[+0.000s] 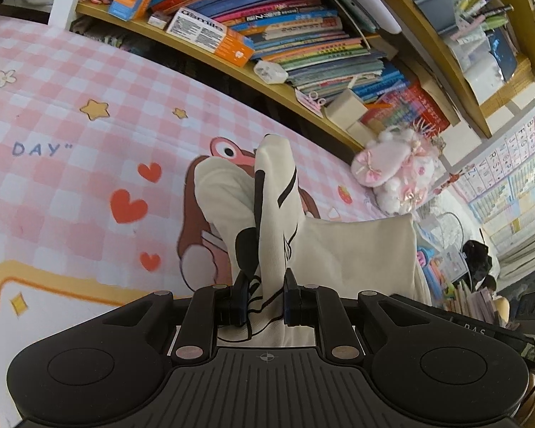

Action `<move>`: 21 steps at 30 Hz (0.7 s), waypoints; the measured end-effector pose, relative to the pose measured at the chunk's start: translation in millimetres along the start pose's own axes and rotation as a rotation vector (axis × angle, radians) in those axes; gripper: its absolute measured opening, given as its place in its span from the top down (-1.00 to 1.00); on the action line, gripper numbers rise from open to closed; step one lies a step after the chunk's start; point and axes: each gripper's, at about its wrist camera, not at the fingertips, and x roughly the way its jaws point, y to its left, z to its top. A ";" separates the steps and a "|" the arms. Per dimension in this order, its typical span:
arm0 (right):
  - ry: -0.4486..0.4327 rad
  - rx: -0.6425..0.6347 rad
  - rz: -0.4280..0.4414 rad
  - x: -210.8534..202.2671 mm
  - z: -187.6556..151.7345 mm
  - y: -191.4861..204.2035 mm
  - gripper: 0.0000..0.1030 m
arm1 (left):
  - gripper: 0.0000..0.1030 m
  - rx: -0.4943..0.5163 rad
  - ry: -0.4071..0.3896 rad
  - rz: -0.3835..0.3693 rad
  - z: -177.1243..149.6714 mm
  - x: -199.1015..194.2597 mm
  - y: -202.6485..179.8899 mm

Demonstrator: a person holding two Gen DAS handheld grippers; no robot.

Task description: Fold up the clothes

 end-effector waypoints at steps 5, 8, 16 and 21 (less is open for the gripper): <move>-0.004 -0.018 0.014 18.0 18.0 9.5 0.62 | 0.70 -0.003 -0.019 -0.008 23.7 4.7 13.8; -0.017 -0.043 0.025 29.2 32.6 15.2 0.63 | 0.70 -0.006 -0.036 -0.015 42.1 10.6 20.2; -0.057 -0.061 0.058 63.9 83.0 16.5 0.63 | 0.70 -0.011 -0.089 -0.036 92.2 32.2 36.0; -0.078 -0.072 0.072 87.3 110.9 14.7 0.62 | 0.70 -0.036 -0.105 -0.043 114.6 52.4 50.7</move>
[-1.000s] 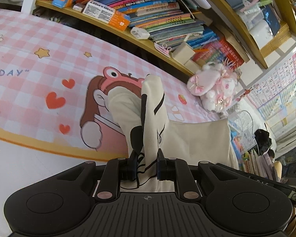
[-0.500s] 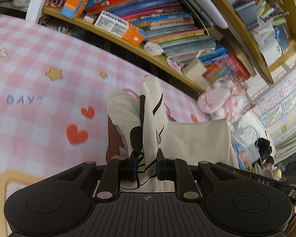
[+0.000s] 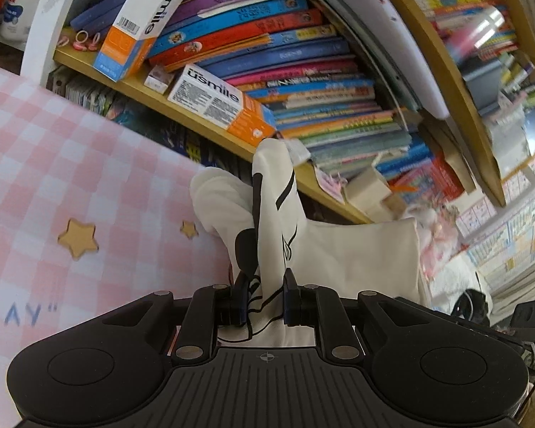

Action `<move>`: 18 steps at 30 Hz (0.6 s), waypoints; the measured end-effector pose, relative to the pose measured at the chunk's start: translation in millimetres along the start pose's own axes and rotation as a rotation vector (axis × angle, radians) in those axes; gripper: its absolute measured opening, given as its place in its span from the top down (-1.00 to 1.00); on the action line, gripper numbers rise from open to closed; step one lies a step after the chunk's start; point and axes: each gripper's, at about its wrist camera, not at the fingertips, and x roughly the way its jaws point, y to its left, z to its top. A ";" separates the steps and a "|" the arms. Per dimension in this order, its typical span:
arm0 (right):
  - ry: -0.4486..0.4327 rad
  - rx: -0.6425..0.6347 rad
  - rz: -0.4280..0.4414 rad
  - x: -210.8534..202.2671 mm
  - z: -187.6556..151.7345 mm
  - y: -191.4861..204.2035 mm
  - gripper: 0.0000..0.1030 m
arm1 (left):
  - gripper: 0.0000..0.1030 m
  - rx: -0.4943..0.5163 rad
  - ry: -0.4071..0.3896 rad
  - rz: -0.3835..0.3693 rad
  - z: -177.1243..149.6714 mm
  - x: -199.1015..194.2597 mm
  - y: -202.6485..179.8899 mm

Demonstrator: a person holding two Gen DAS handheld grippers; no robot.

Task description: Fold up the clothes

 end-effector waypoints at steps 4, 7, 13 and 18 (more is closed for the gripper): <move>-0.011 -0.007 0.007 20.0 17.7 -3.6 0.63 | 0.70 -0.003 -0.005 0.002 15.2 17.4 8.8; -0.018 0.002 0.017 33.7 28.1 -9.0 0.63 | 0.71 0.005 -0.013 0.002 25.3 27.1 13.3; -0.027 0.050 0.052 56.0 37.9 -21.0 0.63 | 0.71 -0.009 -0.026 0.001 38.9 39.7 26.2; -0.037 0.127 0.111 72.6 41.0 -36.1 0.63 | 0.71 -0.054 -0.041 -0.017 43.2 46.1 44.3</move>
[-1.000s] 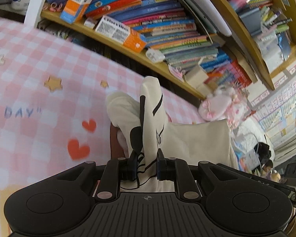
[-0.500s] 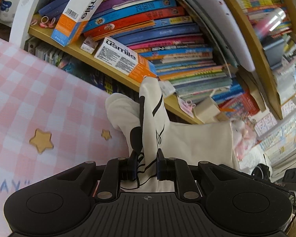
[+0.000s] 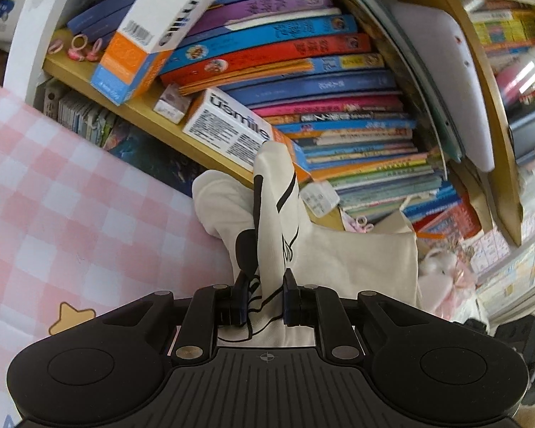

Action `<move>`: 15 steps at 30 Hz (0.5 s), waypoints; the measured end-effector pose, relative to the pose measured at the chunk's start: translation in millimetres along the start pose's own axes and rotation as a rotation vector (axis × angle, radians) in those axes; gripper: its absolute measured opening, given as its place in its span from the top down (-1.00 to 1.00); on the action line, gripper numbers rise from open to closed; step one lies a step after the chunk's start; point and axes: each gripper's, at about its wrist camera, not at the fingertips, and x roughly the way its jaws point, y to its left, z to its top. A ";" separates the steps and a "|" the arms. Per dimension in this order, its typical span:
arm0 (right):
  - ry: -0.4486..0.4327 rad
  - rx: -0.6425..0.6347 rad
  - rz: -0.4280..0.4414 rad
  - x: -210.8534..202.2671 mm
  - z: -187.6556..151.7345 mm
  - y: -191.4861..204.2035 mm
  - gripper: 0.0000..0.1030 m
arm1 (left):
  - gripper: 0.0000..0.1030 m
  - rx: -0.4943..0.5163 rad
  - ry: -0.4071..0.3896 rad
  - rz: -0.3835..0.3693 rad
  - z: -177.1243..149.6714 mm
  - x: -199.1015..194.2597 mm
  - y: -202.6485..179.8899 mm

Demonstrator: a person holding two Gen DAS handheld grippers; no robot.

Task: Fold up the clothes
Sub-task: 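Open both grippers to release the folded shirt and withdraw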

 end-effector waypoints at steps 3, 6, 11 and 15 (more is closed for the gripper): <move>0.006 0.091 0.032 10.5 -2.2 -16.3 0.63 | 0.70 -0.029 0.015 0.008 -0.2 7.5 13.1; 0.037 0.188 0.031 24.0 -10.2 -33.5 0.62 | 0.68 -0.038 0.038 0.027 -5.2 14.8 22.6; 0.058 0.341 0.047 33.2 -23.8 -58.7 0.53 | 0.52 -0.090 0.056 0.025 -7.7 17.4 35.1; 0.056 0.355 0.034 34.4 -24.6 -57.8 0.42 | 0.43 -0.140 0.074 0.059 -8.5 18.8 37.9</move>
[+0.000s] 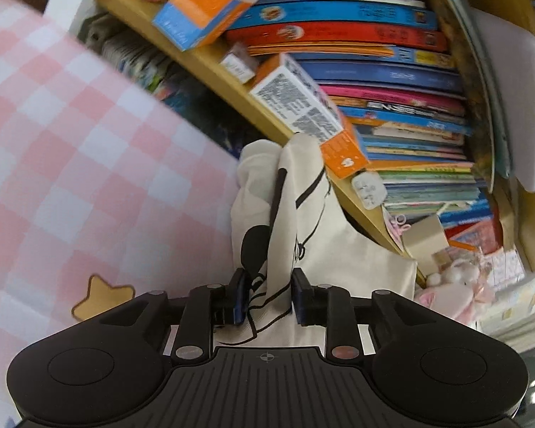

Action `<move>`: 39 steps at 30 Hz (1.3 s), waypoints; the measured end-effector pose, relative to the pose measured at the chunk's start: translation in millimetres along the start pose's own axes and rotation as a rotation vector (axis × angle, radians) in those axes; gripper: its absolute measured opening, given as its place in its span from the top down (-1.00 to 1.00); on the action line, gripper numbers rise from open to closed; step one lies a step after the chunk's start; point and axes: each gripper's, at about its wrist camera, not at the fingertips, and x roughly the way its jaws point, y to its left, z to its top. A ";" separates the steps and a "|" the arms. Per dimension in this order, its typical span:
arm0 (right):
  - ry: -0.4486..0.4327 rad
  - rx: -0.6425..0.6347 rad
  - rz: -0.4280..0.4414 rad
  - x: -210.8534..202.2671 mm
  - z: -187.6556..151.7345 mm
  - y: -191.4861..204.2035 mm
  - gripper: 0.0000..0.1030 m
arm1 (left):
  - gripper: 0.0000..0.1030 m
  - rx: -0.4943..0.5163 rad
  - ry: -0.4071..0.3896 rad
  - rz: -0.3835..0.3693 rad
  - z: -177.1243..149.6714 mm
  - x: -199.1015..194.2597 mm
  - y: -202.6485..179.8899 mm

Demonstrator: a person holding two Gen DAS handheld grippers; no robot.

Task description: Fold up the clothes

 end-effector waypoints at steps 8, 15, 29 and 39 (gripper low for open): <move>-0.016 -0.070 -0.099 -20.1 -2.5 19.2 -0.16 | 0.07 0.171 -0.054 0.157 -7.5 -28.4 -43.7; -0.081 -0.316 -0.270 -54.3 -41.2 48.2 -0.33 | -0.13 0.226 -0.077 0.245 -49.9 -57.2 -59.5; -0.165 -0.613 -0.444 -101.4 -128.9 75.4 -0.79 | -0.71 0.437 -0.178 0.434 -143.2 -97.4 -105.5; -0.152 -0.597 -0.446 -130.4 -160.7 70.5 -1.00 | -0.89 0.467 -0.223 0.388 -183.7 -114.6 -122.2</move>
